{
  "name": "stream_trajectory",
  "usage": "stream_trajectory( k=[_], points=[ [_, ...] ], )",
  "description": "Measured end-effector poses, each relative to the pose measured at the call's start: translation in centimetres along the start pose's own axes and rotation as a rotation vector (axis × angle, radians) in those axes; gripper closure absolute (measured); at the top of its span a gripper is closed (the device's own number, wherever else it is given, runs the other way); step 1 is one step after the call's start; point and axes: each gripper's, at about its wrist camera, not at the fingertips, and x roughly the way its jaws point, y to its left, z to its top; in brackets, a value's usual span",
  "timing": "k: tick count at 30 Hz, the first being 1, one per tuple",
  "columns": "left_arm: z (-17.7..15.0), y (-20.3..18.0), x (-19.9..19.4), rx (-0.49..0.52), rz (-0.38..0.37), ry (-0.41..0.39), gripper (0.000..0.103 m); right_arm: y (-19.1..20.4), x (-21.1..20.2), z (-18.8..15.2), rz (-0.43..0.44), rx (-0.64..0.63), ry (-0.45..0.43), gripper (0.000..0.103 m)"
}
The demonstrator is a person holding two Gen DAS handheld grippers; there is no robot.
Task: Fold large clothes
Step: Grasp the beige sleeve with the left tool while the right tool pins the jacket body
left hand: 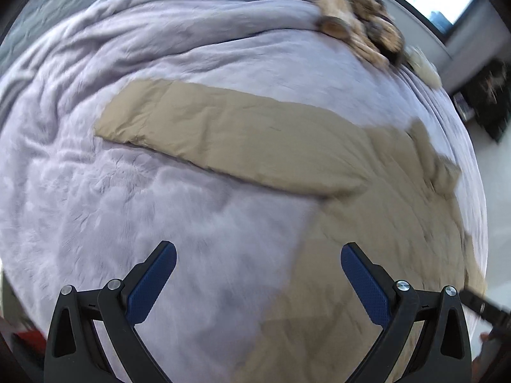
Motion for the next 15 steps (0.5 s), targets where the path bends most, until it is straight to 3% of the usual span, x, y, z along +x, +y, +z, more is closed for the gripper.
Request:
stream_trajectory(
  k=[3, 5, 13, 15],
  points=[
    [2.4, 3.4, 3.2, -0.114, -0.035, -0.027, 0.0, 2.2, 3.6, 1.9, 0.031, -0.074, 0.058, 0.0],
    [3.9, 5.3, 5.5, -0.171, -0.03, -0.027, 0.0, 3.9, 5.9, 3.2, 0.006, -0.124, 0.071, 0.0],
    [8.8, 10.1, 11.7, -0.285, -0.007, -0.077, 0.0, 7.2, 12.4, 9.5, 0.02, -0.143, -0.001, 0.0],
    [9.4, 10.8, 12.9, -0.312, 0.0, -0.08, 0.0, 7.7, 13.6, 10.8, 0.021, -0.148, -0.033, 0.007]
  ],
)
